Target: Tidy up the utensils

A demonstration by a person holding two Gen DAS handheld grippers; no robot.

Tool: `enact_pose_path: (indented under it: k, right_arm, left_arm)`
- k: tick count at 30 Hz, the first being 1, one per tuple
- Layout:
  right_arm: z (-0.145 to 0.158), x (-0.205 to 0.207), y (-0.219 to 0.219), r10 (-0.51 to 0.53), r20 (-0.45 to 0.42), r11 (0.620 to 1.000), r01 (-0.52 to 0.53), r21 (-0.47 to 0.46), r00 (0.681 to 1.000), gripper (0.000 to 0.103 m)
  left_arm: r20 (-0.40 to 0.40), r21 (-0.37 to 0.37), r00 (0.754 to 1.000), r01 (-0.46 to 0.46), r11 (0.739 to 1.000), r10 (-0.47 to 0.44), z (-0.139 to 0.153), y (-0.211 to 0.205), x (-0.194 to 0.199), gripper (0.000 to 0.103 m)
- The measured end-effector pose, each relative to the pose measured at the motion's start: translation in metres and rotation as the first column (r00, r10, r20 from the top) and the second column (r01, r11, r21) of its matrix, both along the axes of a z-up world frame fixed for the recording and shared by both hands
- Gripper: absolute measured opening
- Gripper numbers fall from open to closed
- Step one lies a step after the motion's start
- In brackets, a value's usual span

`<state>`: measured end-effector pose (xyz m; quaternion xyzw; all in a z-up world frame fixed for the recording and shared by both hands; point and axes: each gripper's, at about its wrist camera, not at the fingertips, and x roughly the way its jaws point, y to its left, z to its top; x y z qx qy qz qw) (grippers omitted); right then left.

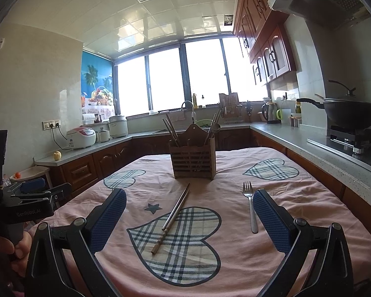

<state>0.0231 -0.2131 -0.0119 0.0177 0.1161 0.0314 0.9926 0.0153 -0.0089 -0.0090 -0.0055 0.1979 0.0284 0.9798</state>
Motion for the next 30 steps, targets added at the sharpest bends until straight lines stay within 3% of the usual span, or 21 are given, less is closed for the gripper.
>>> enact_pose_path:
  k: [30]
  right_arm:
    - [0.0014,0.0007,0.0028,0.005,-0.009,1.000,-0.005,0.004,1.000,0.103]
  left_arm:
    - [-0.016,0.003,1.000,0.010,1.000,-0.010,0.0010,-0.0047,0.0086,0.102]
